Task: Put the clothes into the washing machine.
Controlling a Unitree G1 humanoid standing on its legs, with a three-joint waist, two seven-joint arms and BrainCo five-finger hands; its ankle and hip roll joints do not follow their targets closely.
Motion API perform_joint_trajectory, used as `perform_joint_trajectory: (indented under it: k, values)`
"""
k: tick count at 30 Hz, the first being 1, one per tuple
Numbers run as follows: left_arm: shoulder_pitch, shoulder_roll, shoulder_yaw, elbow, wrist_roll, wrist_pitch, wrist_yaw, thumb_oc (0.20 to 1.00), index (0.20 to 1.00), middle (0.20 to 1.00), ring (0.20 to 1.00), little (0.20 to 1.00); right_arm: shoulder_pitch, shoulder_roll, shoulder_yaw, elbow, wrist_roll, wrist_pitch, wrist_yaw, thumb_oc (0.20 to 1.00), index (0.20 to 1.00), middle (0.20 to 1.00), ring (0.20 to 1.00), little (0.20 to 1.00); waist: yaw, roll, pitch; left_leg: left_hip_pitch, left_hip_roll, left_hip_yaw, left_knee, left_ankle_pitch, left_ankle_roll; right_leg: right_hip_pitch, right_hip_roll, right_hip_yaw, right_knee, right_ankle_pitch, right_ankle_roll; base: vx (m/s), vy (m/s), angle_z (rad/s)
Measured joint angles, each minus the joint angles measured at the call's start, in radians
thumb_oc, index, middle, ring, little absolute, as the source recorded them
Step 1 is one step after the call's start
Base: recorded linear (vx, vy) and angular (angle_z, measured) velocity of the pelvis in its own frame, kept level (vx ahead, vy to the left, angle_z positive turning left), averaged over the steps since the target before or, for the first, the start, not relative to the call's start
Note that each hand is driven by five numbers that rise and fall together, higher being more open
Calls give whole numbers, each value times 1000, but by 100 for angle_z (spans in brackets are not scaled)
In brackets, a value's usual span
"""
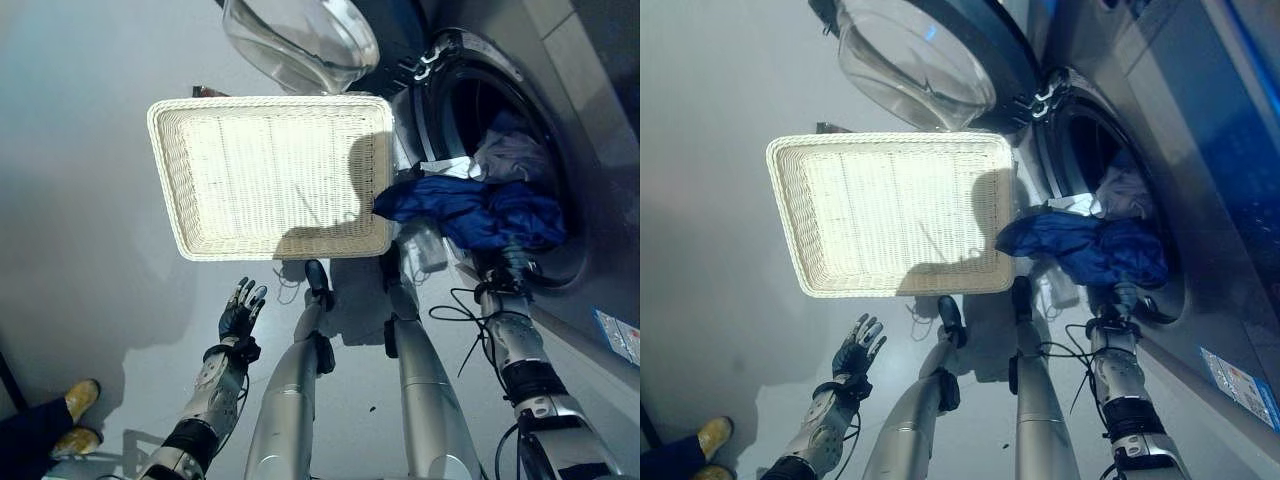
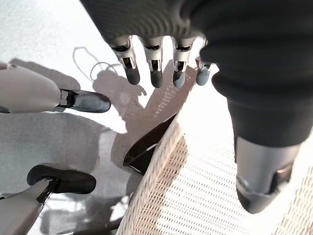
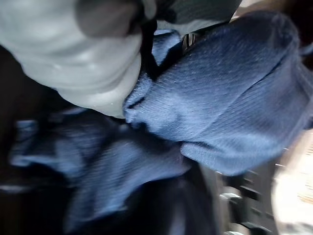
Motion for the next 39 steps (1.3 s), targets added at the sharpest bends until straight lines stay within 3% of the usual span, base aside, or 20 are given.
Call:
perform_joint_trajectory:
  k: [4, 5, 8, 13, 15, 16, 17, 18, 21, 22, 26, 29, 33, 36, 39]
  values:
    - [-2, 10, -25, 4, 0, 4, -3, 1000, 1000, 1000, 1000, 1000, -169, -56, -20, 183, 16, 7, -226, 200, 200, 200, 200, 200, 20, 0, 0, -5, 5, -16, 30, -13, -2, 12, -1, -15, 5, -4, -15, 67, -135, 8]
    - [-2, 25, -44, 0, 0, 8, -7, 1000, 1000, 1000, 1000, 1000, -241, -92, -22, 265, 16, 7, -320, 200, 200, 200, 200, 200, 32, 1, 0, -7, 7, -18, 39, -18, -6, 11, -2, -17, 9, -5, -17, 71, -121, 7]
    - [1, 89, -86, -31, -5, 21, -16, 1000, 1000, 1000, 1000, 1000, -366, -163, -39, 427, -10, -54, -478, 200, 200, 200, 200, 200, 77, 6, 2, -46, -2, -28, 82, -36, -1, -17, -13, -23, 28, -8, -21, 73, -120, 9]
    - [9, 165, -105, -88, -17, 49, -21, 1000, 1000, 1000, 1000, 1000, -461, -289, -24, 466, -19, -71, -526, 200, 200, 200, 200, 200, 85, 17, 10, -104, -27, -23, 103, -38, 21, -60, -46, -25, 24, 8, 2, 52, -54, 6]
    - [14, 172, -98, -106, -38, 51, -25, 1000, 1000, 1000, 1000, 1000, -461, -319, -32, 419, -12, -187, -492, 200, 200, 200, 200, 200, 89, 20, 13, -131, -33, -19, 119, -45, 38, -81, -52, -22, 25, 15, 11, 70, 9, -1]
    - [22, 180, -98, -123, -47, 51, -25, 1000, 1000, 1000, 1000, 1000, -451, -322, -57, 375, -6, -300, -477, 489, 489, 489, 489, 489, 91, 19, 13, -150, -34, -12, 130, -46, 43, -98, -54, -18, 26, 17, 14, 61, 34, -6]
    - [20, 180, -101, -127, -49, 53, -23, 1000, 1000, 1000, 1000, 1000, -441, -322, -86, 342, 0, -373, -473, 846, 846, 846, 846, 846, 103, 19, 13, -159, -34, -3, 137, -50, 49, -108, -55, -14, 29, 21, 10, 64, 72, -15]
    - [21, 181, -101, -137, -56, 60, -24, 1000, 1000, 1000, 1000, 1000, -440, -322, -119, 321, 13, -467, -480, 1000, 1000, 1000, 1000, 1000, 118, 18, 14, -168, -33, 4, 153, -63, 53, -121, -55, -10, 41, 21, 9, 46, 74, -19]
    - [19, 183, -108, -137, -57, 74, -24, 1000, 1000, 1000, 1000, 1000, -492, -321, -125, 358, 81, -601, -516, 1000, 1000, 1000, 1000, 1000, 129, 18, 14, -172, -33, -1, 191, -98, 49, -129, -59, -11, 57, 14, 6, 25, 54, -25]
    - [16, 188, -115, -140, -61, 75, -24, 1000, 1000, 1000, 1000, 1000, -502, -322, -125, 359, 98, -611, -514, 1000, 1000, 1000, 1000, 1000, 129, 18, 14, -172, -35, -7, 196, -101, 46, -129, -61, -12, 57, 14, 6, 16, 29, -20]
    - [-2, 193, -119, -164, -84, 84, -24, 1000, 1000, 1000, 1000, 1000, -503, -320, -125, 362, 173, -615, -504, 1000, 1000, 1000, 1000, 1000, 123, 19, 13, -172, -47, -54, 215, -109, 35, -128, -73, -22, 89, -5, 8, 20, 19, 6]
    - [-3, 211, -123, -165, -84, 100, -24, 1000, 1000, 1000, 1000, 1000, -499, -315, -148, 374, 182, -577, -544, 1000, 1000, 1000, 1000, 1000, 124, 19, 13, -172, -47, -64, 221, -108, 37, -128, -76, -35, 106, -10, 5, 13, -4, 12]
    - [-3, 225, -140, -153, -87, 114, -24, 1000, 1000, 1000, 1000, 1000, -492, -303, -156, 442, 182, -466, -557, 1000, 1000, 1000, 1000, 1000, 126, 20, 13, -163, -46, -80, 235, -105, 38, -112, -80, -56, 127, -18, -2, 5, 8, 14]
    - [-1, 222, -161, -150, -87, 117, -23, 1000, 1000, 1000, 1000, 1000, -486, -303, -156, 492, 182, -344, -474, 1000, 1000, 1000, 1000, 1000, 120, 21, 12, -141, -54, -83, 228, -98, 43, -90, -89, -60, 132, -25, 3, -5, 12, 12]
    - [-1, 215, -160, -149, -86, 116, -22, 1000, 1000, 1000, 1000, 1000, -490, -306, -156, 486, 176, -297, -413, 1000, 1000, 1000, 1000, 1000, 104, 21, 12, -143, -62, -80, 207, -85, 48, -96, -99, -62, 129, -27, 14, -20, 23, 11]
